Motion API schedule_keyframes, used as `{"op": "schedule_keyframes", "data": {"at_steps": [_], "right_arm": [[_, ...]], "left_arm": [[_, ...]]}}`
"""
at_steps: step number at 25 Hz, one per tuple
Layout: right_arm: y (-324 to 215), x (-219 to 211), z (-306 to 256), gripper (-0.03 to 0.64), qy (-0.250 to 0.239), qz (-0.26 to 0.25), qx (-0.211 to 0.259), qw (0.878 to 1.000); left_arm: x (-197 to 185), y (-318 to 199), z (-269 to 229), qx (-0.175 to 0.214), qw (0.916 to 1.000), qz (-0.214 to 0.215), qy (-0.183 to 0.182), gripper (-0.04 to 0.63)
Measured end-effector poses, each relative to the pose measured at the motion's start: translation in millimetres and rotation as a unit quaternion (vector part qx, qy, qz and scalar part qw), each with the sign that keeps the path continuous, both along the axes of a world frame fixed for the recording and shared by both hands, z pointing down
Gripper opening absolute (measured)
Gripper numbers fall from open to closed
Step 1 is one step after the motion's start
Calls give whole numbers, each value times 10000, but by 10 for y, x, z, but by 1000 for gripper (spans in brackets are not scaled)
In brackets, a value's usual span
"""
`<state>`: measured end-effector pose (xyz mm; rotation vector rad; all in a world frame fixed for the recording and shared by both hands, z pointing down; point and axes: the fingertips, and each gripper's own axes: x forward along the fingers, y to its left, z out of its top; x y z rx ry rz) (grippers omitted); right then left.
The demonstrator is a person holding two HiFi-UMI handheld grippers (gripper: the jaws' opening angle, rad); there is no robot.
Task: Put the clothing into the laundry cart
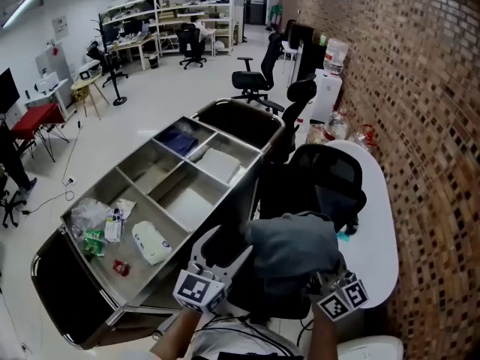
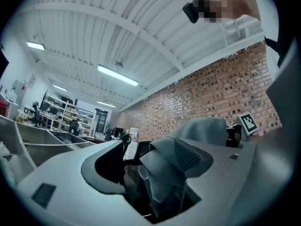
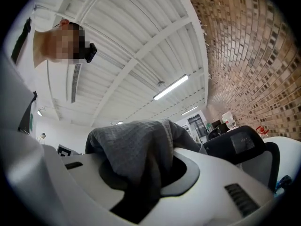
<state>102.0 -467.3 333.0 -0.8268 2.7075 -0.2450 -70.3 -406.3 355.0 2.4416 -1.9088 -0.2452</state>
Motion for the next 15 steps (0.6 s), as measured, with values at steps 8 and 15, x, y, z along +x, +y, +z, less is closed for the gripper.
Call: {"op": "schedule_keyframes", "data": {"at_steps": [8, 15], "right_arm": [[288, -542, -70, 129, 0, -439, 51, 9990], [599, -940, -93, 129, -26, -746, -6, 9972]], "left_arm": [[-463, 464, -125, -4, 9988, -379, -305, 339], [-860, 844, -171, 51, 9976, -685, -131, 339]]}}
